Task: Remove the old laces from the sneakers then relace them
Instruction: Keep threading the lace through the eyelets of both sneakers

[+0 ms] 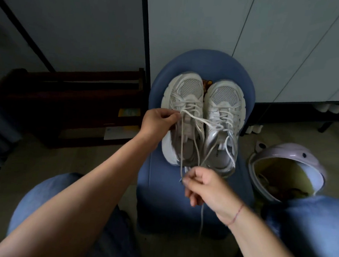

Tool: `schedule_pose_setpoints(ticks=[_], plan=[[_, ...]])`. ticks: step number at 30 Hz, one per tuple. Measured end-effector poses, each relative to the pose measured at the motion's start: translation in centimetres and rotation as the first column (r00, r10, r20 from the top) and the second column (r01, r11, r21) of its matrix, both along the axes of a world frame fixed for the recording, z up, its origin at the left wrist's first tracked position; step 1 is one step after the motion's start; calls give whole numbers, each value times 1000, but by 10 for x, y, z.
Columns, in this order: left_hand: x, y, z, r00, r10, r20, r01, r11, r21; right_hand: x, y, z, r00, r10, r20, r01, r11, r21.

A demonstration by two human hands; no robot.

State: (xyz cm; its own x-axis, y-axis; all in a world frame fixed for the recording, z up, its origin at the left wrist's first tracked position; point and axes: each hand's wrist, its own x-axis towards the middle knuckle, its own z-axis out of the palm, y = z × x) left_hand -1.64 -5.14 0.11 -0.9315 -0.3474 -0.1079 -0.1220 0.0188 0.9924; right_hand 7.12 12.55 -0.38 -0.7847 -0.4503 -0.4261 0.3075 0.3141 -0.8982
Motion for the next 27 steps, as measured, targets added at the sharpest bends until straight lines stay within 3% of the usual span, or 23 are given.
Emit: schedule_pose_setpoints(ticks=[2,4,9,18,22,27], plan=[[0,-1,0,1000,2,4,-2,1000,7,7,1,-4,1000,19,12,-19,999,50],[-1,-1,-2,1000,-1,5,1,1000,22,-2,-2,-3,996,-60,-59,64,996,58],[1,1,0,1000,-3,2,3,998,56,-43,-28,11,941,-283,-184,267,958,-109],[2,1,1,1000,12,-4,-12,1000,12,-71,-52,12,938,-324,126,348,873,-342],[2,1,3,1000,-4,6,4,1000,25,-63,-42,0,964,-244,108,266,906,-330],[3,1,4,1000,-10,3,9,999,46,-58,-38,-4,956,-281,79,292,911,-292]])
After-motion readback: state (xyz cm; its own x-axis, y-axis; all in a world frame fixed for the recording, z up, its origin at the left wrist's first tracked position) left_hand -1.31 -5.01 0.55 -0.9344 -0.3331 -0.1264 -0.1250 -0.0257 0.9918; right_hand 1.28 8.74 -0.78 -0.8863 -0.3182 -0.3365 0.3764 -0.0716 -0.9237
